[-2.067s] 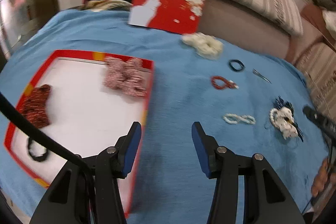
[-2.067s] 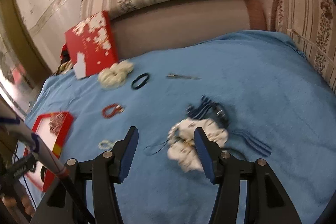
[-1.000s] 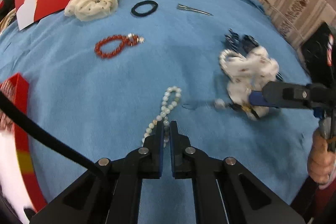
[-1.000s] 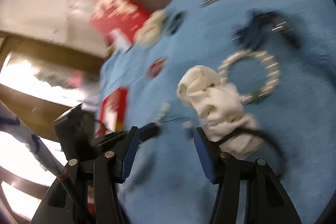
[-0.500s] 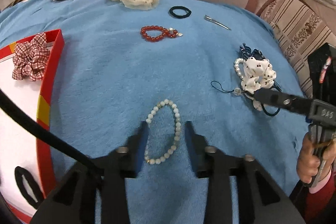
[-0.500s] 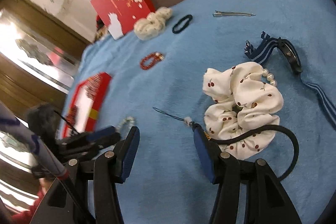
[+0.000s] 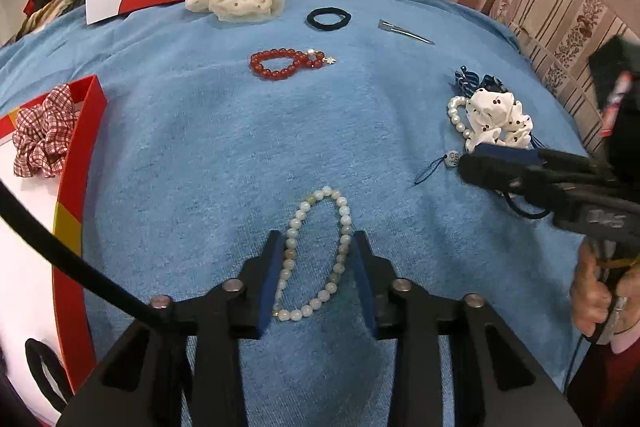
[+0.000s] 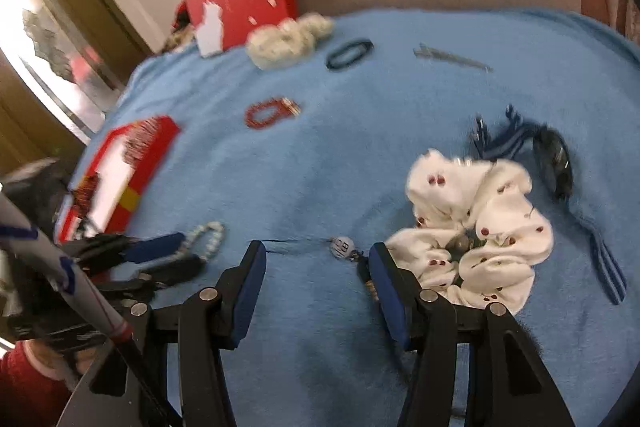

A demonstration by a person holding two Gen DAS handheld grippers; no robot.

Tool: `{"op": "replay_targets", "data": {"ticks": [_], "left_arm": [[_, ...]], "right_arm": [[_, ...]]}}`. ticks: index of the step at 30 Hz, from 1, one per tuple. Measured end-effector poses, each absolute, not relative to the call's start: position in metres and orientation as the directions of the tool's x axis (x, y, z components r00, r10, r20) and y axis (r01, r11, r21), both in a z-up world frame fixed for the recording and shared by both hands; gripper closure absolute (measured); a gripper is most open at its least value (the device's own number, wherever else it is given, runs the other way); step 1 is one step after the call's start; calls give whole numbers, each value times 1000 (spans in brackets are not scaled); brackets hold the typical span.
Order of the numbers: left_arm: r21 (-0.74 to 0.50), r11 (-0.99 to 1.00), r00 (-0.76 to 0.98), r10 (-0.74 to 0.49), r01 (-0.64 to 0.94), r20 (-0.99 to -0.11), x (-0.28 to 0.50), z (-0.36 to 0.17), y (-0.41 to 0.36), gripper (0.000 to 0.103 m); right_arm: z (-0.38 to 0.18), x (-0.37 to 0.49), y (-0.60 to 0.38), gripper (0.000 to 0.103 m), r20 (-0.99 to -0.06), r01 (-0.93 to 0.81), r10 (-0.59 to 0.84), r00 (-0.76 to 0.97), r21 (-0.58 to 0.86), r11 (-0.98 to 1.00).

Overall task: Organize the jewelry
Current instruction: 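Grasp the white pearl bracelet with the left tool while the right tool grasps the black cord charm, then carry the pearl bracelet and black cord charm into the tray and open both tools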

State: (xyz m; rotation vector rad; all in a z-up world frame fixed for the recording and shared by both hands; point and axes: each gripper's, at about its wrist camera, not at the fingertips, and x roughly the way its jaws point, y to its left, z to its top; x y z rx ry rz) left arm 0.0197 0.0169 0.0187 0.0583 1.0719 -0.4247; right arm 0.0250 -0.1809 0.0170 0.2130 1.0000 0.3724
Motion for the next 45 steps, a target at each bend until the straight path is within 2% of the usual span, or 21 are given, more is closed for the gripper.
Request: {"op": "replay_targets", "data": {"ticks": [4, 8, 11, 12, 13, 14, 18, 19, 30, 37, 45], "left_arm": [[-175, 916, 400, -321, 361, -858, 20, 18, 18, 73], [-154, 918, 409, -307, 366, -860, 18, 17, 15, 73], [-133, 919, 417, -292, 370, -860, 16, 17, 12, 74], [-124, 922, 422, -284, 368, -861, 15, 17, 12, 79], [-116, 923, 423, -276, 366, -863, 15, 17, 11, 92], [-115, 923, 419, -275, 368, -865, 14, 17, 10, 92], [-126, 924, 423, -282, 360, -861, 11, 22, 12, 93], [-134, 925, 424, -288, 356, -858, 10, 23, 13, 99], [-195, 930, 475, -330, 312, -816, 3, 49, 41, 98], [-212, 936, 512, -333, 280, -792, 4, 64, 61, 98], [-270, 944, 611, -329, 190, -720, 6, 101, 115, 98]], "right_arm": [[11, 27, -173, 44, -797, -228, 386, 464, 314, 922], [8, 23, -160, 47, -824, -258, 320, 467, 219, 941], [8, 22, -154, 56, -839, -262, 261, 478, 148, 954], [7, 21, -152, 63, -845, -262, 228, 484, 108, 959], [7, 20, -151, 68, -846, -263, 211, 489, 88, 961], [8, 19, -150, 70, -846, -263, 202, 494, 76, 962], [11, 19, -156, 92, -835, -227, 220, 505, 117, 967], [12, 19, -157, 93, -830, -219, 232, 507, 136, 966], [39, -2, -155, 93, -749, -182, 360, 556, 313, 932], [54, -13, -158, 93, -711, -168, 390, 586, 364, 916], [55, -21, -145, 93, -720, -151, 382, 580, 366, 918]]}}
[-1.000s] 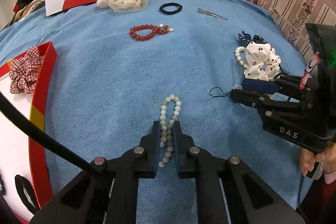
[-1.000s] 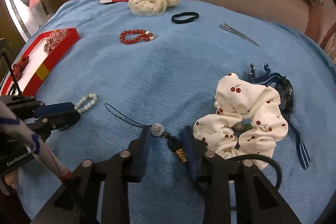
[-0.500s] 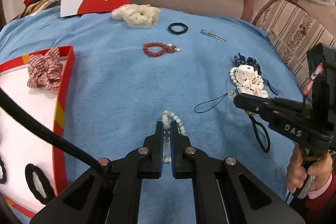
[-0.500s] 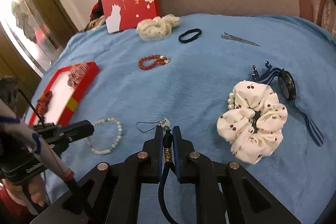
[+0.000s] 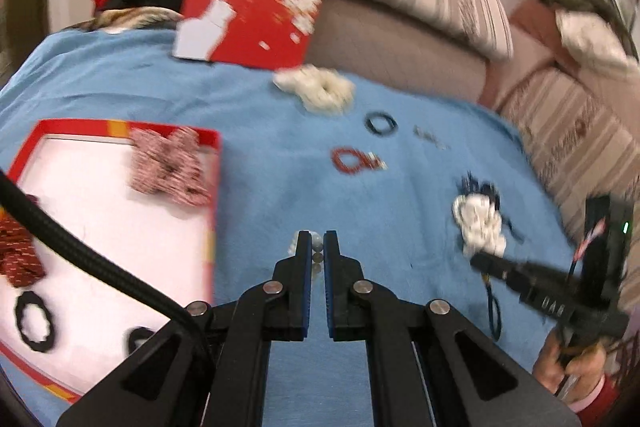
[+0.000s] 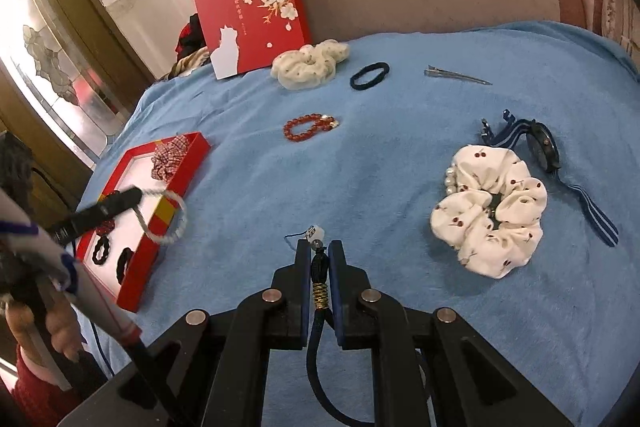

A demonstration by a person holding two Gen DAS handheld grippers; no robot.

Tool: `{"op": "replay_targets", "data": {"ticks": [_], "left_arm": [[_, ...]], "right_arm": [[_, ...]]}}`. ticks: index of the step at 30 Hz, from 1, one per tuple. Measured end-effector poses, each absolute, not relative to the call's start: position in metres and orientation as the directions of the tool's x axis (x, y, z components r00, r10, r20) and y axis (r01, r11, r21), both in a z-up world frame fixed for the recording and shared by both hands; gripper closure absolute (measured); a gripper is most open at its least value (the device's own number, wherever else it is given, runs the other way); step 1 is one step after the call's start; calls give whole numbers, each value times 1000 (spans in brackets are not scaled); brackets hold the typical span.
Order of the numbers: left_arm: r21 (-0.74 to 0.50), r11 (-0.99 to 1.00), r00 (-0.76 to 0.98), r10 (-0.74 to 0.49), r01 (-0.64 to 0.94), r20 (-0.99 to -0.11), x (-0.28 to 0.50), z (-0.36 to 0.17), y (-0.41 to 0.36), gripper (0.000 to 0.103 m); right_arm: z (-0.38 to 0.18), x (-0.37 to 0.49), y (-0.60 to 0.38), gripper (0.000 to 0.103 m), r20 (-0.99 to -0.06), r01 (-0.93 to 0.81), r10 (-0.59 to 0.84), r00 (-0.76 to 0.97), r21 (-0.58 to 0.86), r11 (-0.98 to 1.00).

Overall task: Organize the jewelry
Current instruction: 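Carry the pearl bracelet and black cord charm into the tray and open both tools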

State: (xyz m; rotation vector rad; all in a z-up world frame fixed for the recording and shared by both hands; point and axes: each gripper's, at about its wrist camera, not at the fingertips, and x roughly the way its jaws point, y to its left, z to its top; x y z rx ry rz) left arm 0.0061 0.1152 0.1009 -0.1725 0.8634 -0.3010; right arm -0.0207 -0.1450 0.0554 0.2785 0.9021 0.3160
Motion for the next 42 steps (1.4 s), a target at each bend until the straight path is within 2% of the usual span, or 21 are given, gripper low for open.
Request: {"op": "replay_targets", "data": {"ticks": [10, 18, 27, 34, 42], "left_arm": [[-363, 932, 692, -268, 9, -671, 7, 125, 214, 98], [-335, 939, 713, -181, -80, -677, 17, 126, 256, 98], [-322, 929, 721, -95, -184, -686, 49, 108, 296, 98], [-376, 894, 686, -113, -246, -719, 66, 81, 321, 98], [-432, 859, 680, -143, -276, -719, 69, 74, 336, 98]], "right_arm": [[109, -21, -75, 93, -665, -244, 467, 583, 405, 881], [140, -10, 21, 93, -660, -386, 509, 553, 338, 858], [132, 22, 106, 93, -700, -453, 510, 499, 292, 843], [113, 62, 136, 93, -723, -426, 507, 469, 318, 847], [63, 106, 145, 93, -769, -322, 505, 392, 399, 858]]}}
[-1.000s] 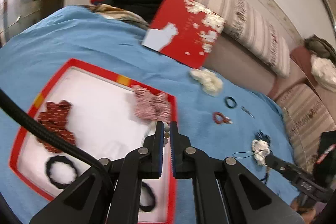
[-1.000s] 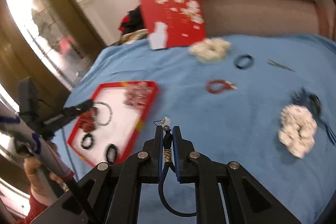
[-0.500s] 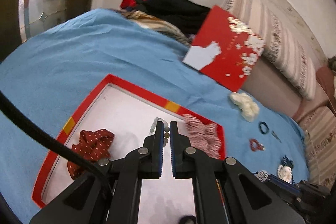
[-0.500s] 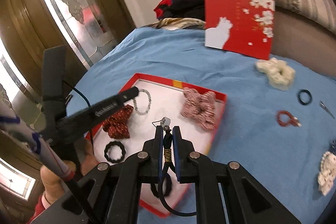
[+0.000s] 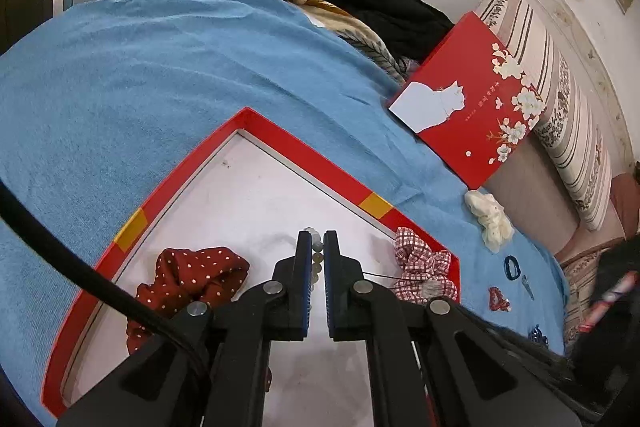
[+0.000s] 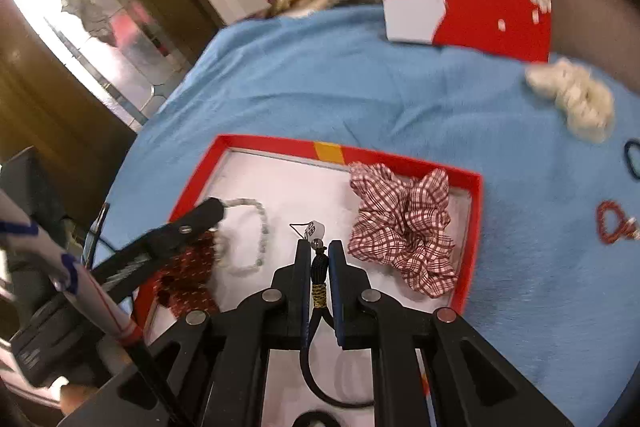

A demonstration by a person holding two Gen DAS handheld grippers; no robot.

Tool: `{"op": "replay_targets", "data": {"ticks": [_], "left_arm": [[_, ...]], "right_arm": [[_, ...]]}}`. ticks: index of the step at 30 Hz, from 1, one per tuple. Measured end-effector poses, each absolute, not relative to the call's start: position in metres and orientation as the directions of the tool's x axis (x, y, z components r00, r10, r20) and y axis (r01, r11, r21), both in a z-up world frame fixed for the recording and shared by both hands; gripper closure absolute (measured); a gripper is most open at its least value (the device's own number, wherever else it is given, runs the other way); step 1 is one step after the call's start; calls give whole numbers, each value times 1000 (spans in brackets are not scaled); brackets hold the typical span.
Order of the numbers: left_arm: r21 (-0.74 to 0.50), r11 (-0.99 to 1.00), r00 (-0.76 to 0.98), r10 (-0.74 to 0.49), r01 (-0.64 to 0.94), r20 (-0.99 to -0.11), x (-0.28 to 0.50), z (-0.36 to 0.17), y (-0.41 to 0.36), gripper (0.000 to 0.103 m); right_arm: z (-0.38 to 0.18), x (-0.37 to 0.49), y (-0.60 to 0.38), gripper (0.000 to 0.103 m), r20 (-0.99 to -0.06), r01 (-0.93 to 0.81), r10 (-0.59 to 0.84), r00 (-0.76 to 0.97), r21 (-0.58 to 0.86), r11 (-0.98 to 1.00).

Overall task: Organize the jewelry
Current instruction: 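Carry the pearl bracelet and black cord charm into the tray and open both tools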

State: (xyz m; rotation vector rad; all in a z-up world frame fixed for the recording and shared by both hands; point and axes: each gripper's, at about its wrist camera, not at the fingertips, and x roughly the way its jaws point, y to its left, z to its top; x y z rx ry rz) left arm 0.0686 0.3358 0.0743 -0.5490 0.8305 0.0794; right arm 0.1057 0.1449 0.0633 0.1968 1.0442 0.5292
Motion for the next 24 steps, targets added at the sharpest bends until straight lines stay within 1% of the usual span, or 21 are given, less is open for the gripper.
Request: {"op": "replay_targets", "data": {"ticks": [7, 8, 9, 10, 11, 12, 13, 14, 17, 21, 24], "left_arm": [[-434, 856, 681, -142, -279, -718, 69, 74, 336, 97], [-433, 857, 684, -140, -278, -716, 69, 76, 336, 97], [-431, 859, 686, -138, -277, -714, 68, 77, 336, 96], [-429, 861, 692, -134, -273, -710, 67, 80, 335, 92], [-425, 863, 696, -129, -272, -707, 66, 82, 334, 85], [-416, 868, 703, -116, -273, -702, 64, 85, 333, 81], [-401, 874, 710, -97, -274, -698, 62, 88, 331, 76], [-388, 879, 715, -83, -275, -694, 60, 91, 330, 73], [-369, 892, 723, -70, -263, -687, 57, 98, 326, 72], [-346, 907, 724, -69, -241, -686, 54, 104, 315, 71], [-332, 918, 721, -78, -217, -688, 49, 108, 303, 70]], "right_arm": [[47, 113, 146, 93, -781, -293, 505, 366, 418, 860], [48, 114, 145, 92, -781, -285, 503, 371, 419, 862], [48, 113, 144, 89, -780, -281, 503, 371, 422, 862], [50, 113, 142, 85, -778, -278, 507, 371, 428, 860], [52, 112, 140, 83, -776, -277, 508, 373, 430, 859], [54, 111, 139, 79, -775, -277, 507, 378, 427, 861], [57, 109, 138, 77, -773, -279, 505, 383, 425, 861], [60, 107, 136, 77, -772, -281, 505, 386, 423, 861], [69, 100, 128, 76, -767, -286, 504, 397, 418, 862], [81, 86, 110, 72, -765, -288, 487, 421, 396, 872], [87, 71, 86, 72, -769, -277, 462, 442, 373, 885]]}}
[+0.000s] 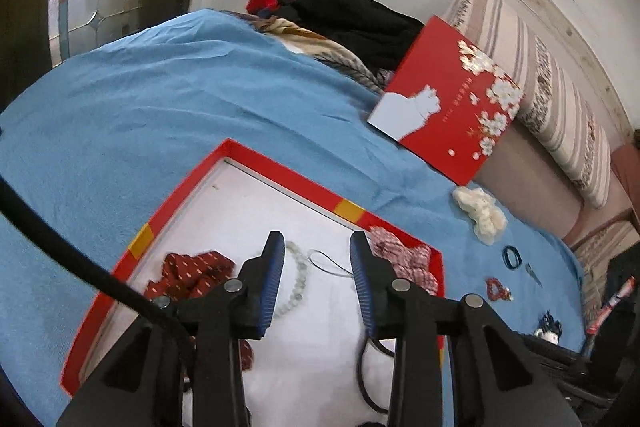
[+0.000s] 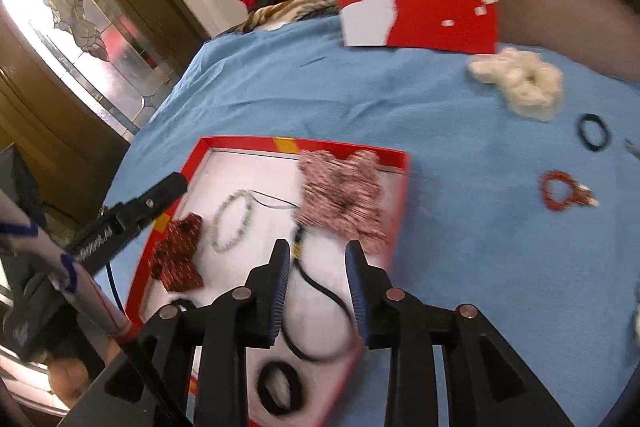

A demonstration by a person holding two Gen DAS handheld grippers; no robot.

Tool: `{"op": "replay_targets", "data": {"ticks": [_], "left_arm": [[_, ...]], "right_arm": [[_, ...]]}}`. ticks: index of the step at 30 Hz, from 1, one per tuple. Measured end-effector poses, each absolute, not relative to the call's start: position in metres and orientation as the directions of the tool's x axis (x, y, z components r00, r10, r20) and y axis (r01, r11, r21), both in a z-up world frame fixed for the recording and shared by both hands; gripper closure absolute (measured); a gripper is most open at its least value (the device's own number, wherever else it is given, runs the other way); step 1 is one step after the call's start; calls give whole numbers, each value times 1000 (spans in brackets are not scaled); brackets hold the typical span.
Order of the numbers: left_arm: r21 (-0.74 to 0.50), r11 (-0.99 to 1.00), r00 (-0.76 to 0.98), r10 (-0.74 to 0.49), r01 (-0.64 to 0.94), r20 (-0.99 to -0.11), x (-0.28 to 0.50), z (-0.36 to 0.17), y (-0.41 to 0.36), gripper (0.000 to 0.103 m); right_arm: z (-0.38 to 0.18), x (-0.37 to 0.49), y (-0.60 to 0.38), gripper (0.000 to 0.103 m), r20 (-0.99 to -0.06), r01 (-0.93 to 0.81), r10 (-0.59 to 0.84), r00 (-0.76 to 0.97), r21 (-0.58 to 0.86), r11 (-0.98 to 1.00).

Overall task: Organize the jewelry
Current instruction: 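Carry the pearl bracelet and black cord charm into the tray and open both tools, then move both tools to the white polka-dot scrunchie and blue striped watch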

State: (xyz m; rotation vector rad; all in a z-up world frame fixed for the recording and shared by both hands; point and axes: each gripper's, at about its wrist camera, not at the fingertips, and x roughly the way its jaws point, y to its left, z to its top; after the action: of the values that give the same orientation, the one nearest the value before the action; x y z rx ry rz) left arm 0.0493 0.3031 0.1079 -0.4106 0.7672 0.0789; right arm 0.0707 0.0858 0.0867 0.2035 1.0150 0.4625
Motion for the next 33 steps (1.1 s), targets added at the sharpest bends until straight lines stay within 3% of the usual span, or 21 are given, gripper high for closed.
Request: {"op": "replay_targets", "data": {"ticks": [6, 11, 22, 33], "left_arm": [[-357, 926, 713, -168, -124, -681, 31, 115, 272, 64], [-394, 919, 679, -282, -11, -678, 12, 117, 230, 61], [-247, 944, 635, -331, 220, -699, -23, 107, 106, 58], [-212, 951, 572, -306, 226, -761, -17, 74, 71, 57]], "right_arm": [[88, 33, 2, 63, -783, -183, 374, 497, 327, 927], [76, 2, -85, 63, -800, -33, 290, 525, 321, 946], [64, -32, -259, 63, -771, 272, 132, 623, 372, 888], [38, 11, -283, 63, -745, 222, 223, 628, 447, 867]]}}
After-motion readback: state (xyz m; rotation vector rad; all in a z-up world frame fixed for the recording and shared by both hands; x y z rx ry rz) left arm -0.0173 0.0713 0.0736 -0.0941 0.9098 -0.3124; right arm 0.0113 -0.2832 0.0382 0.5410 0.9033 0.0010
